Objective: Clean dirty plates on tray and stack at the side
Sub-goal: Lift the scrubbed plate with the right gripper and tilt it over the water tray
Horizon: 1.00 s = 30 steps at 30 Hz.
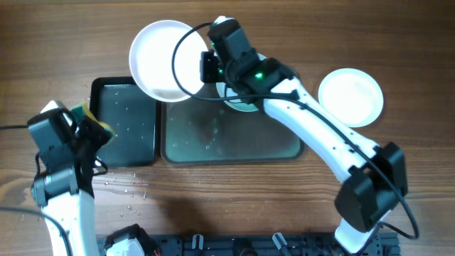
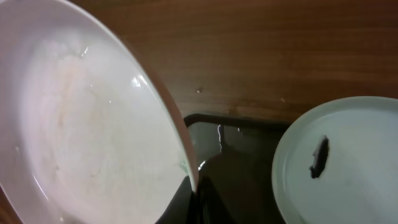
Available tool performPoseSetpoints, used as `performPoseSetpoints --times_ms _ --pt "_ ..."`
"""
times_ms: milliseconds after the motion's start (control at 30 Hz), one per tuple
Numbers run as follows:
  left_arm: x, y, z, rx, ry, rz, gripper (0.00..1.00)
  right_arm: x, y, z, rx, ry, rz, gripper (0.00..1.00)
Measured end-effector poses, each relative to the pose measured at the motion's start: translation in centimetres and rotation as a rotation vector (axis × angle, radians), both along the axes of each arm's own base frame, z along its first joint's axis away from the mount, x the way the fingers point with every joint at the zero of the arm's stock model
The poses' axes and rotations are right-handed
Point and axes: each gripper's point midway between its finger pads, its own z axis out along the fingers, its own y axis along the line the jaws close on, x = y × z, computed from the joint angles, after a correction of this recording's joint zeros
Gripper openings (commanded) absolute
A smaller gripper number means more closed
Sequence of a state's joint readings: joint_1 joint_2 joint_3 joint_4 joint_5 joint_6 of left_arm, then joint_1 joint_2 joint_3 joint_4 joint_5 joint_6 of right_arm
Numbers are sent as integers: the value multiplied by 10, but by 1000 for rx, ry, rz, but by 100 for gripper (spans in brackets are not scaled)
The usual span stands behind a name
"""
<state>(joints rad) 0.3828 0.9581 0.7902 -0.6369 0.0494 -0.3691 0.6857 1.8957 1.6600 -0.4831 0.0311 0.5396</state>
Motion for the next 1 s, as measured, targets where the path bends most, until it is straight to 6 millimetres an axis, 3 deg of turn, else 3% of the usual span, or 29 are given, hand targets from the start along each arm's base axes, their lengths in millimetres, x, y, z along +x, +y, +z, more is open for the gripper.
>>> performPoseSetpoints --times_ms 167,267,367,667,833,1000 --pt "-13 -5 29 39 -95 -1 4 0 41 -21 -23 -76 52 5" --pt "-20 -8 34 44 -107 -1 4 -5 70 -20 -61 -190 78 4" --pt "-22 -9 27 31 -76 -1 4 -16 94 2 -142 -375 120 4" --pt "-18 -7 10 4 -8 -1 4 -38 132 51 -460 -812 357 4" --pt "-15 -6 -5 -17 45 -1 4 -43 143 71 -585 -977 434 4" --pt "-14 -6 -14 -30 77 -1 4 -38 142 105 -606 -1108 370 4"
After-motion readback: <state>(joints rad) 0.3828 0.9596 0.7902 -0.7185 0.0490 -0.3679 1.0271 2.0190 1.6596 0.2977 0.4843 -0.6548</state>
